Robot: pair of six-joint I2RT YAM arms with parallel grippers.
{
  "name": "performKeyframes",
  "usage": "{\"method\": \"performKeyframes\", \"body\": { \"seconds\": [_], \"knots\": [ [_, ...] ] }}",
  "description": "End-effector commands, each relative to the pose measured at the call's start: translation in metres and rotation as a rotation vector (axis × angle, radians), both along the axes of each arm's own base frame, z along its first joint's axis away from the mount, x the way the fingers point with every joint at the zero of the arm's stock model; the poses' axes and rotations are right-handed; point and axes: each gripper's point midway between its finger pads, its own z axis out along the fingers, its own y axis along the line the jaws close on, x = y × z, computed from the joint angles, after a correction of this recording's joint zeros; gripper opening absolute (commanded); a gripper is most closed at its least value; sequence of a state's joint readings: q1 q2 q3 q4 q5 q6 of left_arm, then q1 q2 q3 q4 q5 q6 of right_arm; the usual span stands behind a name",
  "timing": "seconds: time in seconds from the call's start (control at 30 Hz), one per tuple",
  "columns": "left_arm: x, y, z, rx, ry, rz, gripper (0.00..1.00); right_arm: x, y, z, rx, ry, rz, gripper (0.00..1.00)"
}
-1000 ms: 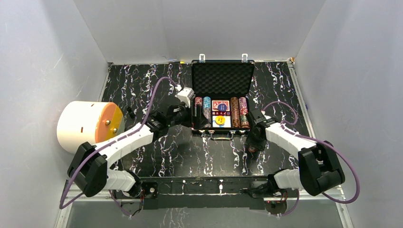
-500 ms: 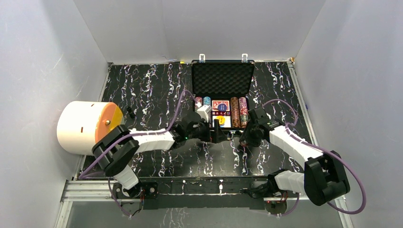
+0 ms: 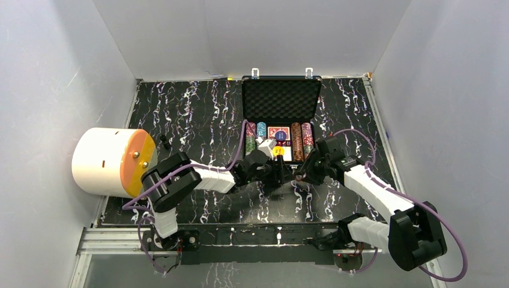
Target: Pack up texas hold em set
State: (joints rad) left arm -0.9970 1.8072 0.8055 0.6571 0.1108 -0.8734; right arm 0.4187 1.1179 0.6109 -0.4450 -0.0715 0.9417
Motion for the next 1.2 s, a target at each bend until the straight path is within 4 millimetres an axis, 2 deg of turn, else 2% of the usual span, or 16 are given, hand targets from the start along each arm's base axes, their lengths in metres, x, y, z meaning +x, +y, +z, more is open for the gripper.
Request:
{"method": "performKeyframes", "body": {
  "seconds": [0.0, 0.2, 0.27, 0.33, 0.43, 0.5, 0.53, 0.67, 0.73, 0.9, 1.0, 1.1, 1.17],
  "knots": [
    [0.011, -0.019, 0.030, -0.117, -0.075, 0.026, 0.54, 0.005, 0.014, 0.008, 0.087, -0.009, -0.019, 0.45],
    [0.010, -0.022, 0.031, -0.141, -0.082, 0.027, 0.55, 0.009, 0.018, 0.009, 0.117, -0.012, -0.029, 0.45],
    [0.012, -0.023, 0.029, -0.140, -0.080, 0.039, 0.50, 0.011, 0.021, 0.011, 0.133, -0.015, -0.034, 0.45],
    [0.015, -0.025, 0.033, -0.151, -0.089, 0.052, 0.32, 0.014, 0.024, 0.012, 0.148, -0.014, -0.035, 0.45],
    [0.021, -0.029, 0.029, -0.158, -0.089, 0.070, 0.15, 0.014, 0.027, 0.014, 0.166, -0.013, -0.034, 0.45],
    [0.026, -0.031, 0.036, -0.162, -0.135, 0.072, 0.07, 0.014, 0.027, 0.014, 0.168, -0.012, -0.033, 0.45],
    [0.027, -0.032, 0.037, -0.152, -0.163, 0.058, 0.00, 0.015, 0.028, 0.015, 0.167, -0.022, -0.025, 0.47],
    [0.028, -0.026, 0.037, -0.099, -0.277, 0.011, 0.00, 0.026, 0.018, 0.025, 0.113, -0.078, -0.014, 0.64],
    [0.025, -0.024, 0.043, -0.075, -0.357, -0.052, 0.00, 0.041, 0.008, 0.042, 0.058, -0.142, -0.018, 0.70],
    [0.016, -0.019, 0.050, 0.042, -0.511, -0.266, 0.00, 0.075, -0.031, 0.072, -0.053, -0.252, -0.065, 0.74],
    [0.014, -0.018, 0.056, 0.068, -0.558, -0.399, 0.00, 0.090, -0.054, 0.078, -0.034, -0.273, -0.091, 0.68],
    [0.006, -0.028, 0.066, 0.036, -0.600, -0.581, 0.00, 0.094, -0.065, 0.070, -0.004, -0.253, -0.080, 0.46],
    [0.012, -0.040, 0.064, 0.069, -0.651, -0.669, 0.00, 0.092, -0.066, 0.063, 0.007, -0.237, -0.071, 0.35]
  ]
}}
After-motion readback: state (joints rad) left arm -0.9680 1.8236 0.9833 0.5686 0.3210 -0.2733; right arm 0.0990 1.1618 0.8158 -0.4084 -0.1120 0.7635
